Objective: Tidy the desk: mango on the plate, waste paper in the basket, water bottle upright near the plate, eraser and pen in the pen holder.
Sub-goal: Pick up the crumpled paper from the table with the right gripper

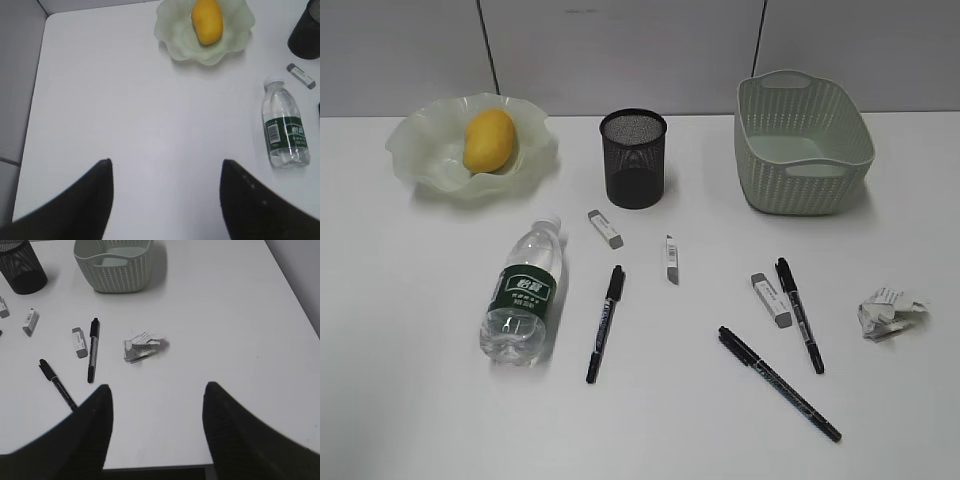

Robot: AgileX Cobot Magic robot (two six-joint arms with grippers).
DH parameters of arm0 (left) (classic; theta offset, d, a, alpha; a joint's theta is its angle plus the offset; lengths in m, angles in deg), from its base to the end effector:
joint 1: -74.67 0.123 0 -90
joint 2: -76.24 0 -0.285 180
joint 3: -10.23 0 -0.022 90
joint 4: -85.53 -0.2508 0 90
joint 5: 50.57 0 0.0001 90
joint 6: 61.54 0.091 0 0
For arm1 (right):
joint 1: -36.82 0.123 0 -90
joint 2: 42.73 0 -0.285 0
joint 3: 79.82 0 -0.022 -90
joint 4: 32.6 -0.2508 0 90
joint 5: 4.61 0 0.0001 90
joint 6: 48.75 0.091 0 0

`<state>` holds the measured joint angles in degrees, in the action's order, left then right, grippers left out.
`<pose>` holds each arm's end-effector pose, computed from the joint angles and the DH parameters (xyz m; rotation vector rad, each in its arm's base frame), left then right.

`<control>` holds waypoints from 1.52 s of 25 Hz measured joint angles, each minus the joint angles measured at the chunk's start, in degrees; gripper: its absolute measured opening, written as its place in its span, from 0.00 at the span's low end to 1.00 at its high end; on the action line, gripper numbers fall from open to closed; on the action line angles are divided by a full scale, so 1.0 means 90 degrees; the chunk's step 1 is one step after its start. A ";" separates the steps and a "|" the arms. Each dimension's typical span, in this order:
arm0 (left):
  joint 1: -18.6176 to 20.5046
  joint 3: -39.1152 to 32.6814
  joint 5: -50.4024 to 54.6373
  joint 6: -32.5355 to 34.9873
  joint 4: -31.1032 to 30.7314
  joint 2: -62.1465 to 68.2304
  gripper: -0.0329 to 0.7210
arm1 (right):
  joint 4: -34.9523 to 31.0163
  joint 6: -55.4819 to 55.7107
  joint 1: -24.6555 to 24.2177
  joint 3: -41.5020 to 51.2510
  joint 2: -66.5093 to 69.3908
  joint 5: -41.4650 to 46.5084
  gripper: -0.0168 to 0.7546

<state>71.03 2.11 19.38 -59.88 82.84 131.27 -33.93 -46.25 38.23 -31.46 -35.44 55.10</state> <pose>0.1168 -0.0034 0.4273 0.1038 2.3198 0.0419 -0.0059 0.0017 0.2798 0.0182 2.0138 0.0711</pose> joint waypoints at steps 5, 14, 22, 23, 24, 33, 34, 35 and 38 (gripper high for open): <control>0.0000 -0.0849 0.0019 0.0000 0.0012 -0.1025 0.72 | 0.0000 0.0000 0.0000 0.0000 0.0000 0.0000 0.62; 0.0000 -0.2314 0.0026 0.0000 0.0396 -0.2878 0.72 | 0.0000 0.0000 0.0000 0.0000 0.0000 0.0000 0.62; 0.0000 -0.3384 0.0029 0.0000 0.0409 -0.3882 0.72 | 0.0000 0.0000 0.0000 0.0000 0.0000 0.0000 0.62; 0.0000 -0.3515 0.0029 0.0000 0.0415 -0.4010 0.72 | 0.0000 0.0000 0.0000 0.0000 0.0000 0.0000 0.62; 0.0000 -0.3615 0.0029 0.0000 0.0421 -0.4147 0.72 | 0.0000 0.0000 0.0000 0.0000 0.0000 0.0000 0.62; 0.0000 -0.4112 -0.0466 0.0000 0.0717 -0.5255 0.72 | 0.0000 0.0000 0.0000 0.0000 0.0000 0.0000 0.62; 0.0000 -0.4160 -0.0594 0.0000 0.0717 -0.5272 0.72 | 0.0000 0.0000 0.0000 0.0000 0.0000 0.0000 0.62; 0.0000 -0.4223 -0.0762 0.0000 0.0720 -0.5279 0.71 | 0.0000 0.0000 0.0000 0.0000 0.0000 0.0000 0.62; 0.0000 -0.4325 -0.0909 -0.0020 0.0737 -0.5287 0.71 | 0.0000 0.0000 0.0000 0.0000 0.0000 0.0000 0.62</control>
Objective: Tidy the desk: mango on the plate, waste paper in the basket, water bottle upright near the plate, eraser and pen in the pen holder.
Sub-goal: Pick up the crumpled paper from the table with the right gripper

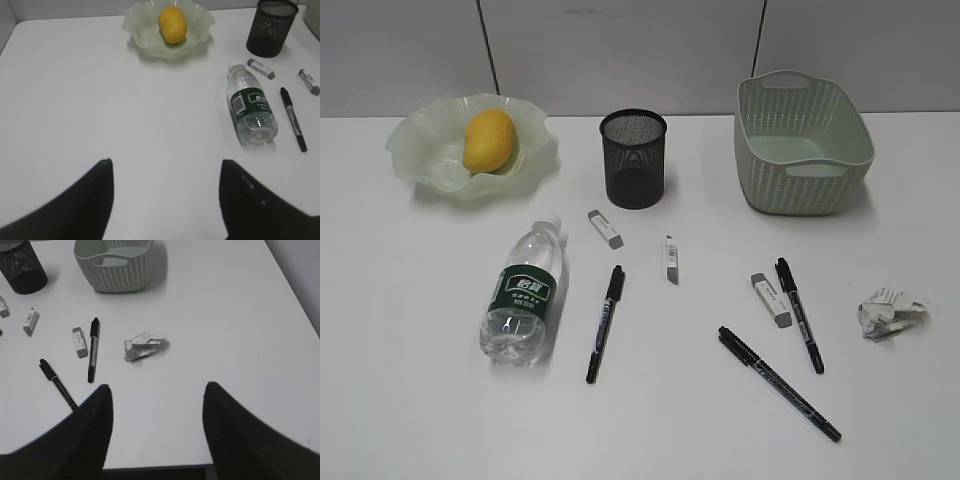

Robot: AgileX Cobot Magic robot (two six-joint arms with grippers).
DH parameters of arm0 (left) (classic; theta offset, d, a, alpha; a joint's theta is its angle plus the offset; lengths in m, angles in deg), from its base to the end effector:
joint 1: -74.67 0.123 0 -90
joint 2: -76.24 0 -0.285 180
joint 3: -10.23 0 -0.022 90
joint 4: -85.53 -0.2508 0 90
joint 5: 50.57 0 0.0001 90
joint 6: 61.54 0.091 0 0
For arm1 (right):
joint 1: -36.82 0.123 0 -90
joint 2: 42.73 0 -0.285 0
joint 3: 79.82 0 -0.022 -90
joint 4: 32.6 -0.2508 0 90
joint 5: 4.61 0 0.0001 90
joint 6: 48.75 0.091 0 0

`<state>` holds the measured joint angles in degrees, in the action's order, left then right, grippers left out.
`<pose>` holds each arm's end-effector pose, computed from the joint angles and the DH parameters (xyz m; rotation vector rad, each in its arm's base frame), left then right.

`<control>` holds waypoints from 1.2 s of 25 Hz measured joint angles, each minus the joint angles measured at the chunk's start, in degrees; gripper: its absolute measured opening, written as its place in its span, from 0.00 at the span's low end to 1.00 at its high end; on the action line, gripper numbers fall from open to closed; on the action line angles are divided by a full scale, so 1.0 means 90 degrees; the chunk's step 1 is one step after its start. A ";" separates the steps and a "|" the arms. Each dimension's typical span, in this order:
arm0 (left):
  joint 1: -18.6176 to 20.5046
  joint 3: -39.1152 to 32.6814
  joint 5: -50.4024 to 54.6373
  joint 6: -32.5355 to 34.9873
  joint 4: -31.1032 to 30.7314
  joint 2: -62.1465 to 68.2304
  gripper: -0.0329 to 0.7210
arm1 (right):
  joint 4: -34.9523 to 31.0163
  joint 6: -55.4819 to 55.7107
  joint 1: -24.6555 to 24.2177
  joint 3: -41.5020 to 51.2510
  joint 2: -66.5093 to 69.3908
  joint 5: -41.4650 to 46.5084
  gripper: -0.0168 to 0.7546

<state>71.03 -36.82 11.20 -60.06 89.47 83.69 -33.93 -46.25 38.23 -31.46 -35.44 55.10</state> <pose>-0.0101 -0.0049 0.2833 0.0958 2.0268 -0.1058 -0.0059 0.0017 0.2798 0.0182 2.0138 0.0711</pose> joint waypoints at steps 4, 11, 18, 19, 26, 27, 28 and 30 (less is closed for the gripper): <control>0.0000 -0.0015 -0.0026 -0.0007 0.0005 -0.0005 0.70 | 0.0000 -0.0039 0.0000 -0.0007 0.0000 -0.0002 0.62; 0.0000 -0.0015 -0.0028 -0.0019 0.0005 -0.0005 0.70 | 0.0011 -0.0187 0.0000 -0.0354 0.1317 0.0250 0.62; 0.0000 -0.0015 -0.0036 -0.0025 0.0005 -0.0012 0.70 | -0.0312 0.0052 -0.0007 -0.1177 0.3751 0.0315 0.81; 0.0000 -0.0015 -0.0041 -0.0025 0.0005 -0.0012 0.70 | -0.0399 0.0097 -0.0007 -0.1292 0.4074 0.0332 0.82; 0.0000 -0.0015 -0.0048 -0.0025 0.0005 -0.0012 0.70 | -0.1017 0.0156 -0.0012 -0.1934 0.6417 0.0438 0.81; 0.0000 -0.0015 -0.0048 -0.0025 0.0005 -0.0012 0.70 | -0.1048 0.0157 -0.0012 -0.2000 0.6694 0.0438 0.80; 0.0000 -0.0015 -0.0048 -0.0025 0.0005 -0.0012 0.70 | -0.1063 0.0163 -0.0012 -0.2050 0.6963 0.0438 0.80; 0.0000 -0.0015 -0.0048 -0.0025 0.0005 -0.0012 0.70 | -0.1076 0.0185 -0.0012 -0.2180 0.7425 0.0432 0.79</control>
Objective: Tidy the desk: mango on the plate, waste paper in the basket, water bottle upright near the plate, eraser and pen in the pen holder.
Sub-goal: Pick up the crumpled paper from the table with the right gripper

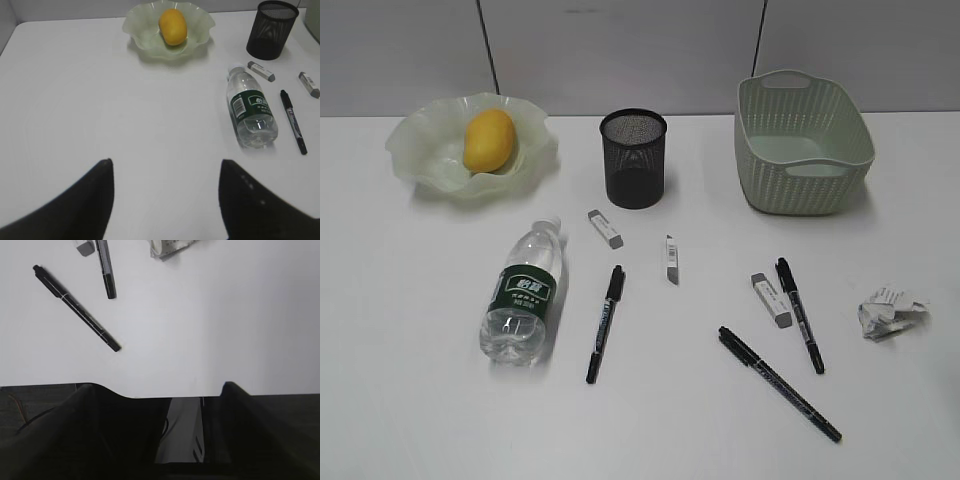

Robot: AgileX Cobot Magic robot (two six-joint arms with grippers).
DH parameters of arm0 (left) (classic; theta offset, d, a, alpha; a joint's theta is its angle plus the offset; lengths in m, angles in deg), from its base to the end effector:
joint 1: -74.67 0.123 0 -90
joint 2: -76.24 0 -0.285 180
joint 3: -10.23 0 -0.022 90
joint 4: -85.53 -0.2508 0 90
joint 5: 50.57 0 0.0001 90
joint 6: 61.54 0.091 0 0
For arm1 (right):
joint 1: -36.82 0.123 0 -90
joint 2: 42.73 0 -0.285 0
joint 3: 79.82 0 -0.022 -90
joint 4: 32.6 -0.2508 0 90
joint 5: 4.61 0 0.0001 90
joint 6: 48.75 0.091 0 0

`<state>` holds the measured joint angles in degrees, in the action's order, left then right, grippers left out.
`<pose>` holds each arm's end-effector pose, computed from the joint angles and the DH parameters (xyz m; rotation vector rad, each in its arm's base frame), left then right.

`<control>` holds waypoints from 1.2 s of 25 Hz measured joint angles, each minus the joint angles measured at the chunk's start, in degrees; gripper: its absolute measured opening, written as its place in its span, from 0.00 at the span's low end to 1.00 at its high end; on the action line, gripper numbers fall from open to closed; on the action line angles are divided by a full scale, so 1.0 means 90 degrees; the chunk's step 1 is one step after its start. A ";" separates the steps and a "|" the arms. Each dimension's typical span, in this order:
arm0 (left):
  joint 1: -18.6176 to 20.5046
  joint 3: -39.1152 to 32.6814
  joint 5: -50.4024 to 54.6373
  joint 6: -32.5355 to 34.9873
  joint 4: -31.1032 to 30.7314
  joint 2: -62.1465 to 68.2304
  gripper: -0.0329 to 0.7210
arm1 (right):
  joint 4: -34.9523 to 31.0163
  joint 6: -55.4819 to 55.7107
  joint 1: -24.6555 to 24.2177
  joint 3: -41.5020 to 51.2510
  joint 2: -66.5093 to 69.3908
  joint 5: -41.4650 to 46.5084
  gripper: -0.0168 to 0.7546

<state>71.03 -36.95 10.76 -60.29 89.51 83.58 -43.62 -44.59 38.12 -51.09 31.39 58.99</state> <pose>-0.0098 -0.0049 0.2833 0.0912 2.0197 -0.1092 0.1926 0.0200 0.2758 0.1670 2.8967 0.2815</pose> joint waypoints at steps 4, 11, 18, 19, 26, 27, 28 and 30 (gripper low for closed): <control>0.0000 0.0000 0.0000 0.0000 0.0000 0.0000 0.70 | 0.0006 0.0096 0.0276 -0.0325 0.0793 -0.0220 0.79; 0.0000 0.0000 0.0000 0.0000 0.0000 0.0000 0.70 | 0.0050 0.0380 0.1054 -0.0582 0.1955 -0.1088 0.79; 0.0000 0.0000 0.0000 0.0000 0.0000 0.0000 0.70 | 0.0704 0.0395 0.1101 -0.0687 0.2906 -0.1493 0.69; 0.0000 0.0000 0.0000 0.0000 0.0000 0.0000 0.70 | 0.0718 0.0395 0.1101 -0.0685 0.3035 -0.1573 0.67; 0.0000 0.0000 -0.0002 -0.0006 0.0000 0.0000 0.70 | 0.0818 0.0349 0.1101 -0.0741 0.3657 -0.2155 0.57; 0.0000 0.0000 -0.0002 -0.0006 0.0000 0.0000 0.70 | 0.0860 0.0343 0.1101 -0.0770 0.3742 -0.2210 0.56; 0.0000 0.0000 -0.0008 -0.0006 0.0000 0.0000 0.70 | 0.0886 0.0344 0.1101 -0.0812 0.3819 -0.2262 0.56; 0.0000 0.0000 -0.0008 -0.0006 0.0000 0.0000 0.70 | 0.0929 0.0344 0.1101 -0.0891 0.3944 -0.2313 0.55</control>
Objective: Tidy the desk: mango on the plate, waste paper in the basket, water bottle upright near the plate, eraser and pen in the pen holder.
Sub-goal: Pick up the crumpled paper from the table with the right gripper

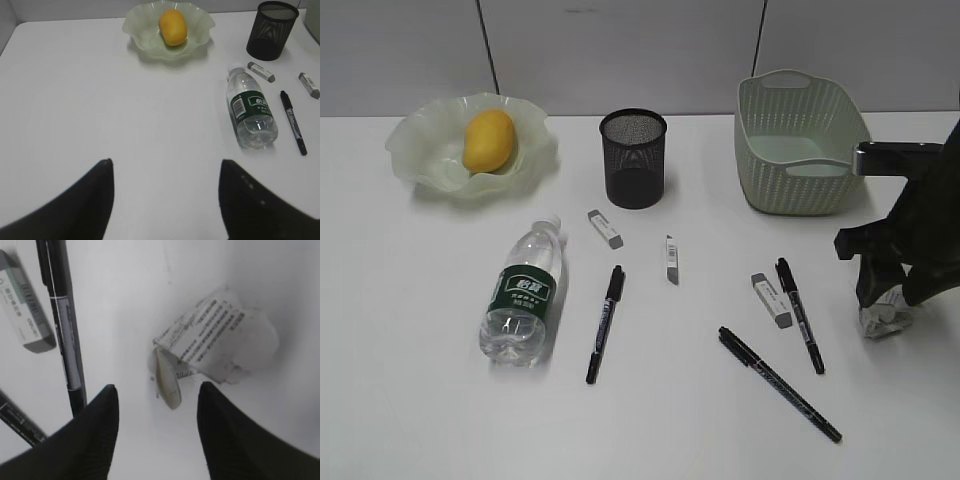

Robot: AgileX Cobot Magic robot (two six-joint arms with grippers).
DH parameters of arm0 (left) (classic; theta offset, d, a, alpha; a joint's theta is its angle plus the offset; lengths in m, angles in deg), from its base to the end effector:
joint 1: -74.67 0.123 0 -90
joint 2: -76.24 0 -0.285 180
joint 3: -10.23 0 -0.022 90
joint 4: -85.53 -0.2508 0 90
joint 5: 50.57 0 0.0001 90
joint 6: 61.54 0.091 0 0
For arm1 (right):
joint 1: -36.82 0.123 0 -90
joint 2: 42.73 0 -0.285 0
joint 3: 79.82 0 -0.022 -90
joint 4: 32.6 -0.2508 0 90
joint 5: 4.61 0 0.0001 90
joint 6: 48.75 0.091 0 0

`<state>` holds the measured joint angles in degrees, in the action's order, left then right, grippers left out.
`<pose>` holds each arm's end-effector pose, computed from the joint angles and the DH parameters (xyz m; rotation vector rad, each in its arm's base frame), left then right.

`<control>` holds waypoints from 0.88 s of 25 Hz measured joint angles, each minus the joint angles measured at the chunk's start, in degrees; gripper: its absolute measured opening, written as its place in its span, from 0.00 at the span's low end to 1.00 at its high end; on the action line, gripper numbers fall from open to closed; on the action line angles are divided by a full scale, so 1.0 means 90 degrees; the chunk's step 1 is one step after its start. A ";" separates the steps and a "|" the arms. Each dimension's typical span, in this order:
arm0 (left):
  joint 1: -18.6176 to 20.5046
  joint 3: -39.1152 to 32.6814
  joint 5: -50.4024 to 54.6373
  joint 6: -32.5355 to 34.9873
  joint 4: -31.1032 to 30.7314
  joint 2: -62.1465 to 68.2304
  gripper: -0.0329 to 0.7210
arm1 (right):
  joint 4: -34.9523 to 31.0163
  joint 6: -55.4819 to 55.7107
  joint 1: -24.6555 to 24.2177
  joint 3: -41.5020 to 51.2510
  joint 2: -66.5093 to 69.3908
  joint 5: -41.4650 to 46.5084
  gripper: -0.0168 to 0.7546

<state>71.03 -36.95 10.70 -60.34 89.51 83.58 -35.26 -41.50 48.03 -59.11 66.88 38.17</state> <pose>-0.0098 -0.0049 0.2834 0.0902 2.0187 -0.1097 0.3055 0.0635 0.1557 -0.0559 3.0266 0.0794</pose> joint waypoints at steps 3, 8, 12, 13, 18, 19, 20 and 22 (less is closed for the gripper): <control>0.0000 0.0000 0.0000 -0.0012 0.0000 0.0000 0.70 | 0.0098 0.0077 0.0000 -0.0060 0.0164 -0.0027 0.53; 0.0000 0.0000 0.0000 -0.0012 0.0000 0.0000 0.70 | 0.0296 0.0291 0.0000 -0.0060 0.0314 -0.0017 0.50; 0.0000 0.0000 0.0000 -0.0012 0.0000 0.0000 0.70 | 0.0365 0.0309 0.0000 -0.0060 0.0334 -0.0048 0.42; 0.0000 0.0000 0.0000 -0.0012 0.0000 0.0000 0.70 | 0.0372 0.0309 0.0000 -0.0060 0.0342 -0.0068 0.39; 0.0000 0.0000 -0.0002 -0.0012 0.0000 0.0000 0.70 | 0.0376 0.0316 0.0000 -0.0075 0.0608 -0.0029 0.33; 0.0000 0.0000 -0.0002 -0.0012 0.0000 0.0000 0.70 | 0.0384 0.0316 0.0000 -0.0075 0.0649 -0.0013 0.32; 0.0000 0.0000 -0.0002 -0.0012 0.0000 0.0000 0.70 | 0.0384 0.0316 0.0000 -0.0075 0.0655 -0.0013 0.29; 0.0000 0.0000 -0.0002 -0.0012 0.0000 0.0000 0.70 | 0.0401 0.0316 0.0000 -0.0075 0.0616 -0.0036 0.18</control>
<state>71.03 -36.95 10.68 -60.45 89.51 83.58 -31.65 -38.65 48.03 -59.79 72.42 37.85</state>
